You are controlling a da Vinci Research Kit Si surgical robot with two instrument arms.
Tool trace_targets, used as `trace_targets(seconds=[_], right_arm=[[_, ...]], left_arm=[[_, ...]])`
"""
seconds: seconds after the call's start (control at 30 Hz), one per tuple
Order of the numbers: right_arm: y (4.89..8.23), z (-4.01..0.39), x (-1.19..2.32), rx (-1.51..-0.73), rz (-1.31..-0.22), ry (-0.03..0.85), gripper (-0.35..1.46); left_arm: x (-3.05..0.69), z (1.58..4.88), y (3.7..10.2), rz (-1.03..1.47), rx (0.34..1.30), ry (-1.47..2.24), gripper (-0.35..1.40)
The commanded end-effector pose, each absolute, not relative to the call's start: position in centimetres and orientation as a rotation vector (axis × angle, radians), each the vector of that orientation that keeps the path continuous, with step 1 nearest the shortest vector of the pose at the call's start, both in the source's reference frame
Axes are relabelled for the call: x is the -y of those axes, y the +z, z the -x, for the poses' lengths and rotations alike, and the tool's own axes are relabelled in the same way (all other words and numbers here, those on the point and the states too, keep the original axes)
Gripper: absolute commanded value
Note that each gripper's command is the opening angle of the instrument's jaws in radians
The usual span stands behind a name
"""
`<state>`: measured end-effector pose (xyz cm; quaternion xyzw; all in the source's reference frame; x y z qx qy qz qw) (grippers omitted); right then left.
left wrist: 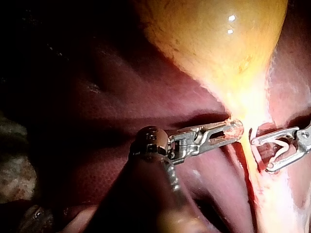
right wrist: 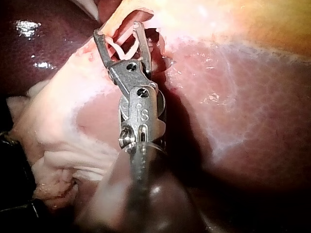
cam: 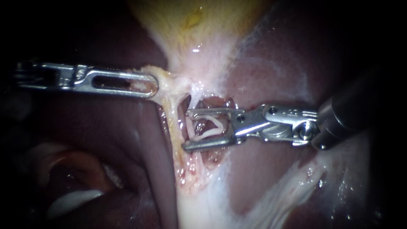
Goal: Clipping first clip left tube
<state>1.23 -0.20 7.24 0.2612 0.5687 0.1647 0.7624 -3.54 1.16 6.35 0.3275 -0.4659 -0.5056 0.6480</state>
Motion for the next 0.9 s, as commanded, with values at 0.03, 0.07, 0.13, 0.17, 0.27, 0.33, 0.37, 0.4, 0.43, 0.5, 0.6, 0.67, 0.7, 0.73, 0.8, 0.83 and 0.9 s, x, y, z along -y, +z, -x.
trace_targets(seconds=[0.03, 0.07, 0.13, 0.17, 0.27, 0.33, 0.37, 0.4, 0.43, 0.5, 0.6, 0.67, 0.7, 0.73, 0.8, 0.83, 0.9], right_arm=[[7.24, -1.23, 0.20, -1.237, -0.568, 0.358, 0.46], [7.24, -1.23, 0.21, -1.237, -0.568, 0.358, 0.46], [7.24, -1.23, 0.22, -1.238, -0.570, 0.355, 0.46], [7.24, -1.24, 0.23, -1.238, -0.572, 0.353, 0.46], [7.26, -1.24, 0.28, -1.240, -0.577, 0.345, 0.46], [7.26, -1.25, 0.31, -1.241, -0.577, 0.342, 0.46], [7.26, -1.26, 0.33, -1.241, -0.579, 0.339, 0.46], [7.26, -1.26, 0.34, -1.242, -0.582, 0.337, 0.46], [7.26, -1.26, 0.34, -1.242, -0.582, 0.336, 0.46], [7.24, -1.27, 0.36, -1.244, -0.586, 0.332, 0.46], [7.21, -1.27, 0.39, -1.246, -0.593, 0.326, 0.46], [7.19, -1.27, 0.41, -1.248, -0.600, 0.319, 0.46], [7.18, -1.28, 0.42, -1.249, -0.603, 0.316, 0.46], [7.17, -1.28, 0.43, -1.249, -0.604, 0.316, 0.46], [7.15, -1.29, 0.45, -1.251, -0.610, 0.310, 0.46], [7.13, -1.29, 0.47, -1.251, -0.611, 0.309, 0.46], [7.11, -1.28, 0.49, -1.253, -0.615, 0.305, 0.46]], left_arm=[[-1.16, 3.54, 6.35, -0.745, 1.059, -1.150, -0.35], [-1.16, 3.54, 6.35, -0.745, 1.059, -1.150, -0.35], [-1.16, 3.54, 6.35, -0.745, 1.059, -1.150, -0.35], [-1.16, 3.54, 6.35, -0.745, 1.059, -1.150, -0.35], [-1.16, 3.54, 6.35, -0.745, 1.059, -1.150, -0.35], [-1.16, 3.54, 6.35, -0.744, 1.059, -1.150, -0.35], [-1.16, 3.54, 6.35, -0.744, 1.059, -1.150, -0.35], [-1.16, 3.54, 6.35, -0.744, 1.059, -1.150, -0.35], [-1.16, 3.54, 6.35, -0.744, 1.059, -1.150, -0.35], [-1.16, 3.54, 6.35, -0.744, 1.059, -1.150, -0.35], [-1.16, 3.54, 6.35, -0.744, 1.059, -1.150, -0.35], [-1.16, 3.54, 6.34, -0.744, 1.059, -1.150, -0.35], [-1.15, 3.54, 6.34, -0.744, 1.059, -1.151, -0.35], [-1.15, 3.54, 6.34, -0.744, 1.059, -1.151, -0.35], [-1.15, 3.55, 6.34, -0.744, 1.059, -1.151, -0.35], [-1.15, 3.55, 6.34, -0.744, 1.059, -1.151, -0.35], [-1.15, 3.55, 6.34, -0.744, 1.059, -1.151, -0.35]])
